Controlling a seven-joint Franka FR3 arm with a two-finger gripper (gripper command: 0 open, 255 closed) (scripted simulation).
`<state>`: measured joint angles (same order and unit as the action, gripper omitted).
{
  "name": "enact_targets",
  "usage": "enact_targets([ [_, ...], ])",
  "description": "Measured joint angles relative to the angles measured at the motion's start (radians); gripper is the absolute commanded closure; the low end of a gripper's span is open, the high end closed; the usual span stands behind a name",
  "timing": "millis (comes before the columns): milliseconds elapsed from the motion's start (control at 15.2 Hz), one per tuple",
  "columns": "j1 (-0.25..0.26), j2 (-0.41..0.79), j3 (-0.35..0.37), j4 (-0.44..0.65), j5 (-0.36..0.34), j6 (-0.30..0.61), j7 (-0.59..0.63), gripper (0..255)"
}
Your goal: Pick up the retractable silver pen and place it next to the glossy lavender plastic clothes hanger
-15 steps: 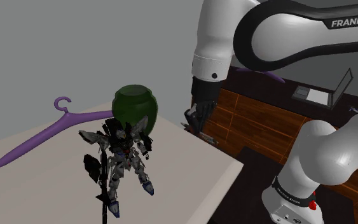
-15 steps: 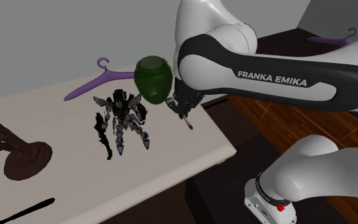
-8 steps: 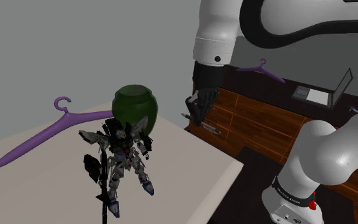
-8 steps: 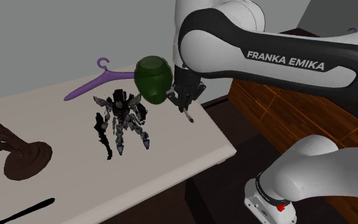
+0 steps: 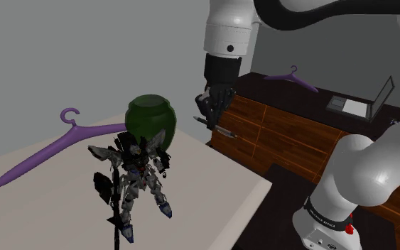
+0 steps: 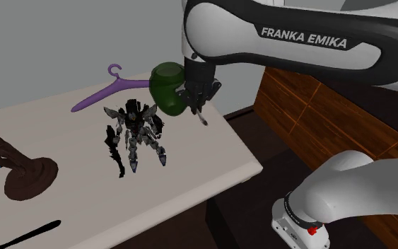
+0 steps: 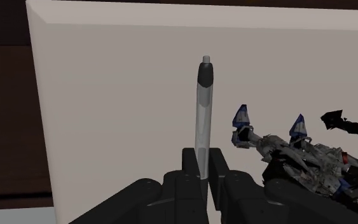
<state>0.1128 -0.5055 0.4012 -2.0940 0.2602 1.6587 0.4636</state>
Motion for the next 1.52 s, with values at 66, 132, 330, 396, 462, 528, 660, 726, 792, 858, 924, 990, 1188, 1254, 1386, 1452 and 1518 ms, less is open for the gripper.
enact_targets([
  [66,-0.007,0.038,0.011,0.033,-0.009,0.006,0.009,255],
  [132,-0.016,0.082,0.020,0.070,-0.022,0.011,0.015,255],
  [330,-0.032,0.206,0.055,0.174,-0.062,0.030,0.049,255],
  [396,-0.037,0.256,0.070,0.225,-0.081,0.027,0.066,255],
  [462,-0.040,0.296,0.078,0.261,-0.097,0.028,0.076,255],
  [528,-0.041,0.344,0.091,0.300,-0.118,0.034,0.091,255],
  [660,-0.037,0.449,0.115,0.406,-0.167,0.025,0.129,255],
  [726,-0.034,0.493,0.123,0.448,-0.190,0.022,0.142,255],
  [792,-0.027,0.536,0.129,0.494,-0.212,0.013,0.157,255],
  [858,-0.016,0.592,0.138,0.556,-0.242,0.002,0.176,255],
  [924,-0.004,0.638,0.143,0.608,-0.266,-0.010,0.192,255],
  [990,0.010,0.686,0.146,0.662,-0.292,-0.022,0.204,255],
  [1188,0.075,0.860,0.144,0.886,-0.381,-0.090,0.239,255],
  [1254,0.108,0.931,0.139,0.985,-0.414,-0.122,0.246,255],
  [1386,0.195,1.095,0.116,1.251,-0.481,-0.225,0.241,255],
  [1452,0.219,1.134,0.108,1.310,-0.496,-0.247,0.245,255],
  [1518,0.222,1.142,0.107,1.313,-0.499,-0.243,0.248,255],
])
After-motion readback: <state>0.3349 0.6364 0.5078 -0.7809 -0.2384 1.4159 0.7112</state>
